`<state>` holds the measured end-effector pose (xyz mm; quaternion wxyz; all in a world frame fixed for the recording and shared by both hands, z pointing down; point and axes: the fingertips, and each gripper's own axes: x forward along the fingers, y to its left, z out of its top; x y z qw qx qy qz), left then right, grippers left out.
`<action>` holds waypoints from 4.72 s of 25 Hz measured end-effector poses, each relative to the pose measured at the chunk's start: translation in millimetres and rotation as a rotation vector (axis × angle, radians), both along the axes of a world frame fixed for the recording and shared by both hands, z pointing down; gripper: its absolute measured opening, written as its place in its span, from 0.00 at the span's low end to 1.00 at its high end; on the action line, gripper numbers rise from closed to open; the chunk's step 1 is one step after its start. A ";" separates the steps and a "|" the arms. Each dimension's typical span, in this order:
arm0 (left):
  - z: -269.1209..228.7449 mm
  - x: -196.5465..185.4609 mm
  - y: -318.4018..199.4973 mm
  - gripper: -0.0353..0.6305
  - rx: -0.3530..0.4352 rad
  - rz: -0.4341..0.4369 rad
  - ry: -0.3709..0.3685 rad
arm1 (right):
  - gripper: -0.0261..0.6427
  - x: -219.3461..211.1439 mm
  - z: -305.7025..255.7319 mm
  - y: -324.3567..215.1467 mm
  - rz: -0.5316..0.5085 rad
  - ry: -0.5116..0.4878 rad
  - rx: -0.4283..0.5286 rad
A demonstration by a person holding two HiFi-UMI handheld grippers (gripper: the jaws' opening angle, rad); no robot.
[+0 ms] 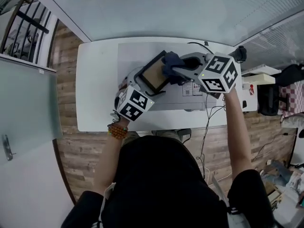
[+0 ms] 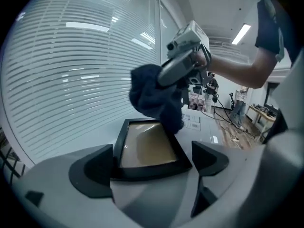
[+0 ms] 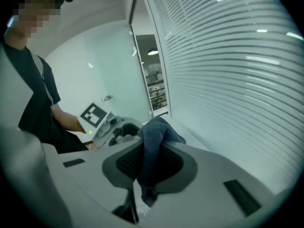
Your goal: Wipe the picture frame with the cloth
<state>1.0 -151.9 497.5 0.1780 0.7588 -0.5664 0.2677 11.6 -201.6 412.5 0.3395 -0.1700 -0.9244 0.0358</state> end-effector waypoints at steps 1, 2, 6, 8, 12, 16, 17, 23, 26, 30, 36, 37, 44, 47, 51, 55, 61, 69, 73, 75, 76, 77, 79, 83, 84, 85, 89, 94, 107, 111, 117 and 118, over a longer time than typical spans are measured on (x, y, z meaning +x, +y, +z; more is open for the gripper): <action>-0.2 -2.6 6.2 0.81 -0.005 0.031 -0.030 | 0.11 -17.4 -2.7 12.9 0.018 -0.026 0.031; 0.3 -6.8 11.5 0.81 -0.011 0.057 -0.065 | 0.11 -32.2 1.5 26.1 0.022 -0.031 0.078; 5.3 -20.8 23.5 0.81 -0.024 0.176 -0.088 | 0.11 -67.0 52.7 67.3 0.068 0.066 0.217; 8.0 -24.0 25.4 0.81 -0.031 0.240 -0.063 | 0.11 -72.5 74.7 74.1 0.152 0.117 0.244; 11.0 -30.0 26.3 0.81 -0.038 0.276 -0.045 | 0.11 -74.4 82.1 75.4 0.399 0.095 0.169; 11.3 -28.4 24.3 0.81 -0.031 0.277 -0.050 | 0.11 -71.1 82.4 74.1 0.534 0.097 0.191; 11.8 -28.2 24.9 0.81 -0.032 0.278 -0.050 | 0.11 -71.1 83.1 74.6 0.565 0.093 0.179; 14.8 -30.2 31.6 0.81 -0.022 0.296 -0.049 | 0.11 -71.6 78.0 85.2 0.590 0.013 -0.040; 12.1 -28.4 31.8 0.81 -0.010 0.304 -0.055 | 0.11 -57.8 46.5 67.8 0.642 -0.133 -0.092; 10.0 -27.5 29.6 0.81 0.006 0.312 -0.062 | 0.11 -25.3 34.1 8.7 0.758 -0.092 0.160; 12.6 -25.5 30.6 0.81 0.002 0.311 -0.061 | 0.11 -23.4 90.9 -11.0 0.741 0.112 0.221; 13.3 -25.7 30.7 0.81 0.002 0.312 -0.061 | 0.11 -24.6 92.5 -9.3 0.757 0.117 0.211; 13.7 -30.5 32.6 0.81 -0.001 0.317 -0.060 | 0.11 -33.2 94.0 9.1 0.750 0.178 0.177; 13.1 -31.3 30.9 0.81 -0.002 0.318 -0.062 | 0.11 -36.5 92.8 18.0 0.737 0.184 0.141; 11.7 -31.7 29.3 0.81 0.005 0.316 -0.065 | 0.11 -43.9 90.2 40.6 0.675 0.201 0.092; 11.1 -29.4 30.2 0.81 0.009 0.320 -0.068 | 0.11 -50.4 91.4 70.3 0.582 0.218 0.017; 11.4 -24.8 35.6 0.81 0.012 0.316 -0.064 | 0.11 -51.4 49.7 66.9 0.484 0.040 -0.020; 9.8 -25.7 32.6 0.81 0.008 0.316 -0.064 | 0.11 -8.0 76.8 -25.5 0.750 0.117 0.332; 10.4 -26.2 31.5 0.81 0.006 0.317 -0.064 | 0.11 -8.4 81.5 -18.4 0.837 0.097 0.267; 10.5 -25.7 31.4 0.81 0.004 0.316 -0.064 | 0.11 -7.3 81.4 -7.0 0.827 0.113 0.250; 10.5 -25.4 31.6 0.81 0.004 0.316 -0.065 | 0.11 -7.3 81.4 0.8 0.812 0.120 0.245; 10.5 -25.0 31.9 0.81 0.004 0.316 -0.065 | 0.11 -7.6 81.4 9.4 0.795 0.125 0.243; 10.6 -24.8 32.6 0.81 0.004 0.316 -0.066 | 0.11 -7.2 81.3 26.9 0.772 0.133 0.240; 11.4 -25.6 32.4 0.81 0.006 0.315 -0.067 | 0.11 -3.9 82.8 57.4 0.752 0.150 0.249; 11.3 -25.6 32.3 0.81 0.007 0.315 -0.068 | 0.11 -3.4 83.2 63.5 0.743 0.152 0.243; 11.0 -25.6 32.2 0.81 0.008 0.315 -0.068 | 0.11 -2.8 83.9 69.2 0.729 0.157 0.229; 9.7 -25.0 32.3 0.81 0.014 0.319 -0.068 | 0.11 2.1 79.9 91.2 0.544 0.232 0.052; 9.4 -23.1 32.8 0.81 0.020 0.323 -0.067 | 0.11 -28.6 12.6 39.7 0.545 0.012 -0.064; 9.5 -28.1 32.0 0.80 0.021 0.326 -0.069 | 0.11 -86.0 84.6 19.8 0.636 0.121 0.090; 8.9 -24.2 33.0 0.80 0.023 0.327 -0.069 | 0.11 -77.2 83.3 48.3 0.544 0.154 0.101; 7.9 -24.6 31.7 0.81 0.021 0.324 -0.068 | 0.11 -69.8 84.1 86.4 0.440 0.219 -0.048; 7.3 -24.5 32.4 0.81 0.021 0.323 -0.068 | 0.11 -68.4 83.4 94.7 0.410 0.222 -0.081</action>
